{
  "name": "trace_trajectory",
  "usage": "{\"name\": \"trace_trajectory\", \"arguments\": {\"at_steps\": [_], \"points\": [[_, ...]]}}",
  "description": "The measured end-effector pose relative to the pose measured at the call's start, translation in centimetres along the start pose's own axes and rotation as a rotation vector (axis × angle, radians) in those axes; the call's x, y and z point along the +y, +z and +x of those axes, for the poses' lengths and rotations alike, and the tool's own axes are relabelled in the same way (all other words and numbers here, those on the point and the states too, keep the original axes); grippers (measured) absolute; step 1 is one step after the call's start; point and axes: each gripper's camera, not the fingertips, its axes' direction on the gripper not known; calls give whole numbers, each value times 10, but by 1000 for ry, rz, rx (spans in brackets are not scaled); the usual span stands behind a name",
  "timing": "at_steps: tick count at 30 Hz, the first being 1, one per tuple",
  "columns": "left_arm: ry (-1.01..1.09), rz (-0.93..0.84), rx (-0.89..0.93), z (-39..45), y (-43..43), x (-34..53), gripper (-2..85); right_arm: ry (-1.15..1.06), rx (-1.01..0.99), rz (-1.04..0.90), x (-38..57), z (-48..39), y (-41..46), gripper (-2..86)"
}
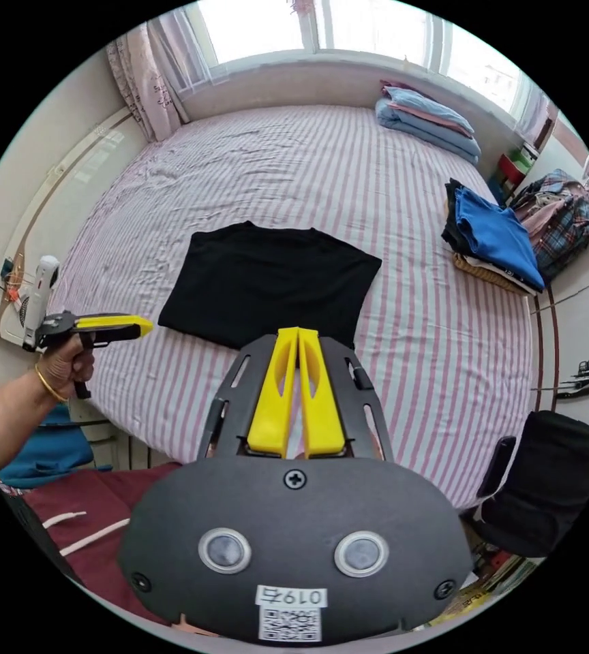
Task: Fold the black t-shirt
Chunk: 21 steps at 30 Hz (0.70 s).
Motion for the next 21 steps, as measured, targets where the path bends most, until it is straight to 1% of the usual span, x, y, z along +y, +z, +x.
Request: {"name": "trace_trajectory", "arguments": {"at_steps": [1,2,4,6,8,9,11,13,17,19,21], "points": [[10,-14,-11,8,-7,9,8,-5,76,5,9,-9,-10,-7],[31,-30,-78,18,-13,18,8,-3,97,2,13,-13,-14,-7],[46,-12,-134,32,-28,32,8,32,62,-2,28,-28,-30,-7],[87,-17,-158,50,-41,45,8,-5,93,1,40,-48,-43,-8],[192,28,-191,76,-59,65,8,-8,104,52,55,-65,-61,-9],[197,49,-197,78,-63,71,8,1,73,58,65,-73,-67,-9],[173,72,-122,76,-67,89,7,7,79,57,83,-82,-70,-8],[121,35,-137,66,-63,98,7,-13,125,18,103,-86,-63,-8],[40,21,-136,51,-72,120,7,10,143,-5,116,-69,-53,-7],[39,38,-110,55,-84,130,7,17,158,3,120,-57,-46,-7],[55,82,-123,67,-98,143,7,-14,167,9,123,-51,-39,-7]]}}
